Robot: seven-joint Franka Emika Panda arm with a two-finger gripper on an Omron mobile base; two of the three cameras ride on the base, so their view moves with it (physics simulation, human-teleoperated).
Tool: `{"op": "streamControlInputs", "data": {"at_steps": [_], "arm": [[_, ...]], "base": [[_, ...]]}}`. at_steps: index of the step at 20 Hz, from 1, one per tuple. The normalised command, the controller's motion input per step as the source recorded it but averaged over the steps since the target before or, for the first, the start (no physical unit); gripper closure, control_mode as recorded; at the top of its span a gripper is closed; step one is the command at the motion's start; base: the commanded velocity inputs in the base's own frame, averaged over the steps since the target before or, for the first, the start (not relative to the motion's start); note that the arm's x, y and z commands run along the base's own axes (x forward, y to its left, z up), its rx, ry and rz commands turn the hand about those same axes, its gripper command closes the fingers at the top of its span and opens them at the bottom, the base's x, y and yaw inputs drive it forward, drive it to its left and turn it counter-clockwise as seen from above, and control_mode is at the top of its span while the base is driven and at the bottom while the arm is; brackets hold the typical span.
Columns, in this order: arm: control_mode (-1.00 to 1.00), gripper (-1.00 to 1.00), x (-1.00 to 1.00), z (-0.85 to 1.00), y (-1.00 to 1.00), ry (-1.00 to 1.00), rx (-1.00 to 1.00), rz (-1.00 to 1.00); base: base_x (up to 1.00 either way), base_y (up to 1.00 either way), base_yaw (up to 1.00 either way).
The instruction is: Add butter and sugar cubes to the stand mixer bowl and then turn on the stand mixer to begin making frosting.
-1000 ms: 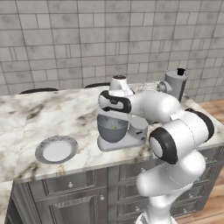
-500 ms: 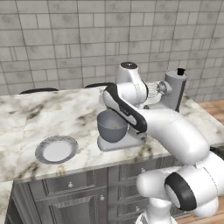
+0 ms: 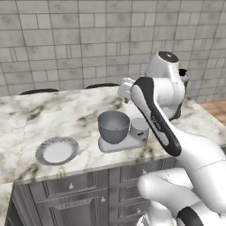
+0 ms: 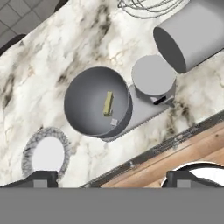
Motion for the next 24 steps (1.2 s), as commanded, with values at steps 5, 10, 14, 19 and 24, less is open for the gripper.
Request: {"op": "streamControlInputs", "data": {"at_steps": [5, 10, 14, 19, 24], "arm": [[-1.0, -1.0, -0.41, 0.36, -0.97, 0.0, 0.19, 0.0], [-1.0, -1.0, -0.06, 0.12, -0.99, 0.0, 0.2, 0.0], [-1.0, -1.0, 0.02, 0.01, -0.87, 0.0, 0.22, 0.0], [-1.0, -1.0, 0.05, 0.01, -0.64, -0.08, 0.22, 0.0], [-1.0, -1.0, 0.2, 0.04, -0.64, -0.11, 0.17, -0.01]], "base": [[0.0, 0.0, 0.0], [0.0, 0.0, 0.0], [0.0, 0.0, 0.0], [0.0, 0.0, 0.0], [0.0, 0.0, 0.0]]}}
